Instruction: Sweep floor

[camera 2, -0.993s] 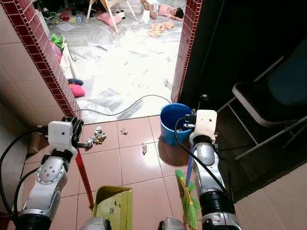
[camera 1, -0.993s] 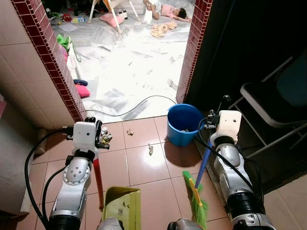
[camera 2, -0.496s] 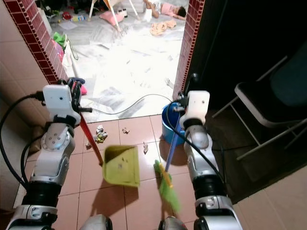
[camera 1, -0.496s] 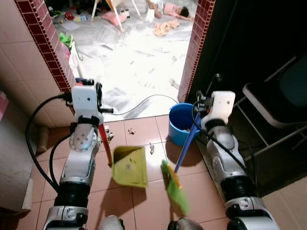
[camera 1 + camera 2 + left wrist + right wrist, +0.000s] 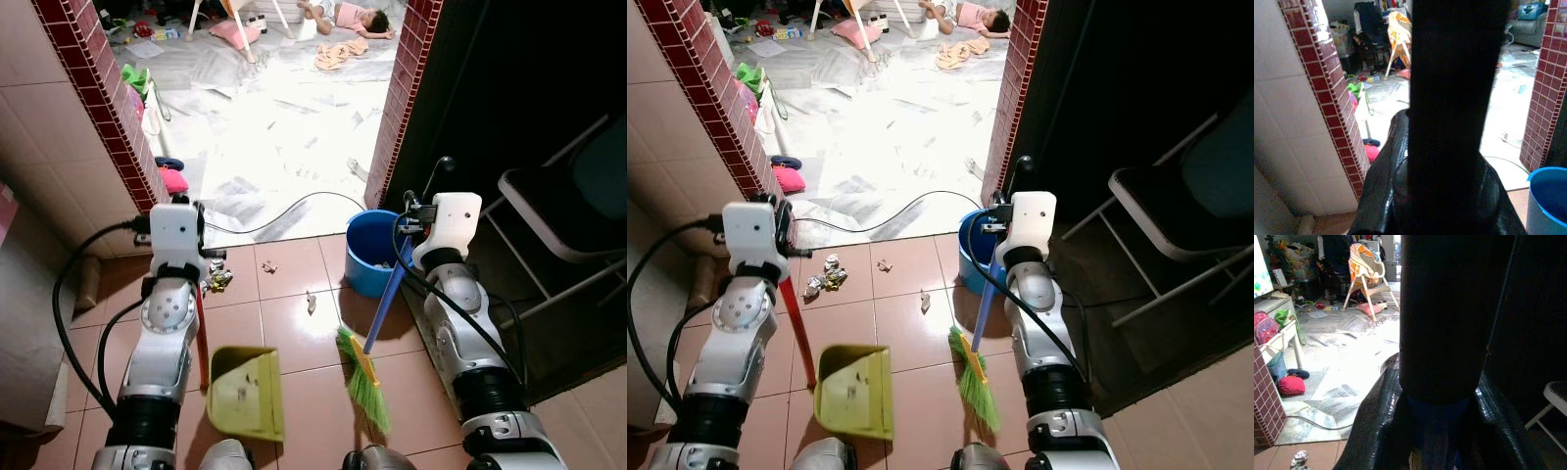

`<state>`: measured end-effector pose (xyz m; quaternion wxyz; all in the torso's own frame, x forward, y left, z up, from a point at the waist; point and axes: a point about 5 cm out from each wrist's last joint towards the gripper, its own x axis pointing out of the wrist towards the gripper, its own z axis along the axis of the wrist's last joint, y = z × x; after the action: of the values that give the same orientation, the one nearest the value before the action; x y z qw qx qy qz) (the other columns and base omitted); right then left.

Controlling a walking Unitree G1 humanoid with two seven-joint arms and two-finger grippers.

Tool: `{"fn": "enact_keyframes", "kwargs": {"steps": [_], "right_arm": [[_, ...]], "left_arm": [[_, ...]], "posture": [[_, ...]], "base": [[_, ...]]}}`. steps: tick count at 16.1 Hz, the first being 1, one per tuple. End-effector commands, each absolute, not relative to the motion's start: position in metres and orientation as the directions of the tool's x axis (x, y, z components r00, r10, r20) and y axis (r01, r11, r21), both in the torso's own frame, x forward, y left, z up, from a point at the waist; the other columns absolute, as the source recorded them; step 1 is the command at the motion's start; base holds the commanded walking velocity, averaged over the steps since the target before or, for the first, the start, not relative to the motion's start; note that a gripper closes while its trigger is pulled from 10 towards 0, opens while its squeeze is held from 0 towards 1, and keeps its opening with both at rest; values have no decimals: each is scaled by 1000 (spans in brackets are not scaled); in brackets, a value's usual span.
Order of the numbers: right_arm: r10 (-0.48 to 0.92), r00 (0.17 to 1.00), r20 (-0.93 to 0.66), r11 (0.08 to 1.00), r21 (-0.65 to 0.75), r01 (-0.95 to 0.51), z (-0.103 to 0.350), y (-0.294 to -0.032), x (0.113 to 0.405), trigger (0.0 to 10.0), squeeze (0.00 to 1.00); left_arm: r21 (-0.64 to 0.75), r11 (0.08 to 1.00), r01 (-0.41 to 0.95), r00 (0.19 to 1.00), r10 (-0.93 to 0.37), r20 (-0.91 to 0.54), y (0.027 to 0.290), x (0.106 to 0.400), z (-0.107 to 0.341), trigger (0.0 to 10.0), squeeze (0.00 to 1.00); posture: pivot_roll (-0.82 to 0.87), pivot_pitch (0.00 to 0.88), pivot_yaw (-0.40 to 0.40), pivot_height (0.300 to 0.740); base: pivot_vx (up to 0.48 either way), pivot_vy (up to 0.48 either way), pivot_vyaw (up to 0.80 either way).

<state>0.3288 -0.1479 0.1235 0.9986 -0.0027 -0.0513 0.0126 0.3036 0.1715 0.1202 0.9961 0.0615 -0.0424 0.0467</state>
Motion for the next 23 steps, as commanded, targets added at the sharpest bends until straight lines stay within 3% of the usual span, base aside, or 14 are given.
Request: {"fn": "enact_keyframes", "kwargs": {"steps": [1, 7, 13, 16, 19, 23], "right_arm": [[25, 993, 112, 1000, -14, -23, 126, -147, 328, 10000, 0], [-34, 999, 4, 999, -11, 35, 98, -158, 321, 10000, 0], [-21, 1000, -3, 999, -35, 21, 82, -166, 299, 10000, 0], [-25, 1000, 17, 995, -96, 26, 84, -179, 297, 10000, 0], [-2, 997, 76, 993, -121, 11, 101, -175, 308, 10000, 0], [-28, 997, 78, 992, -120, 37, 102, -180, 306, 10000, 0]], "left_arm": [[105, 989, -107, 987, 93, 131, 172, 306, 129, 10000, 0], [98, 988, -118, 992, 122, -28, 178, 300, 96, 10000, 0], [164, 986, -25, 994, 41, -99, 189, 267, 68, 10000, 0], [208, 978, -33, 998, 42, -39, 195, 274, 83, 10000, 0], [227, 973, -39, 999, 33, 30, 197, 280, 104, 10000, 0], [131, 985, -116, 993, 113, 30, 190, 269, 100, 10000, 0]], "posture": [[7, 45, 0, 740], [-7, 10, 11, 740], [-21, 0, 23, 740], [-17, 0, 16, 740], [-15, 0, 33, 740], [-17, 0, 10, 740]], "base": [[0, 0, 0], [0, 0, 0], [0, 0, 0], [0, 0, 0], [0, 0, 0], [0, 0, 0]]}}
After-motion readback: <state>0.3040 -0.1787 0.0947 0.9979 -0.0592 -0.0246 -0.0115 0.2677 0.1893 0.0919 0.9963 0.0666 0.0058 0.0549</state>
